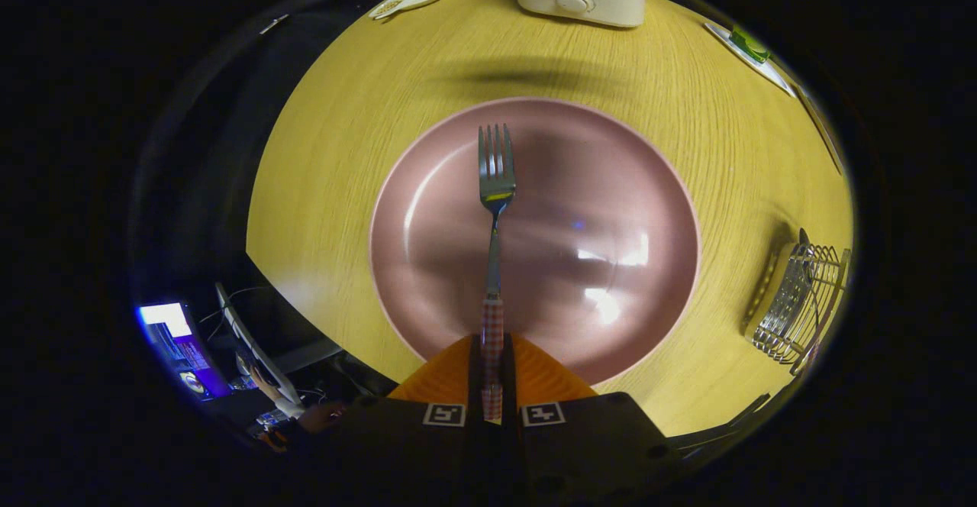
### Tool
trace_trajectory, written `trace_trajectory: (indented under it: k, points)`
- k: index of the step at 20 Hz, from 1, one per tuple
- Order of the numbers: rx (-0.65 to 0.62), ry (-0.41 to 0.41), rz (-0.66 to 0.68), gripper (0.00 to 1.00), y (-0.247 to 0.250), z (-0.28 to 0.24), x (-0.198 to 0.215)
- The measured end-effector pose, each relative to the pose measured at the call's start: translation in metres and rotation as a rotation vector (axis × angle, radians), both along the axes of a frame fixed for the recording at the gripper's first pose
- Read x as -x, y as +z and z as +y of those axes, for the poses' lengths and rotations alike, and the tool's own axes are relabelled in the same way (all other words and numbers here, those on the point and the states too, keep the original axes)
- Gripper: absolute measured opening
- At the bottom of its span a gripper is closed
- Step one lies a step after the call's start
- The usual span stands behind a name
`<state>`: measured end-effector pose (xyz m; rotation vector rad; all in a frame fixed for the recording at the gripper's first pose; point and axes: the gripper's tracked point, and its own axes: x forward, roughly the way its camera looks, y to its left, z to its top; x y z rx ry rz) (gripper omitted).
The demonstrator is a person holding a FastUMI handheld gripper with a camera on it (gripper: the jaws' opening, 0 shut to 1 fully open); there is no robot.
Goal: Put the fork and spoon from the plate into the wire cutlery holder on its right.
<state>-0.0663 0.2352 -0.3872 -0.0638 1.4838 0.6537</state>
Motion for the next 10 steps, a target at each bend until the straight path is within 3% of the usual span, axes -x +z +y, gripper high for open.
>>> trace_trajectory:
  k: [10]
  points:
    - [-0.123, 0.029, -0.024, 0.11, 0.113, -0.086, 0.005]
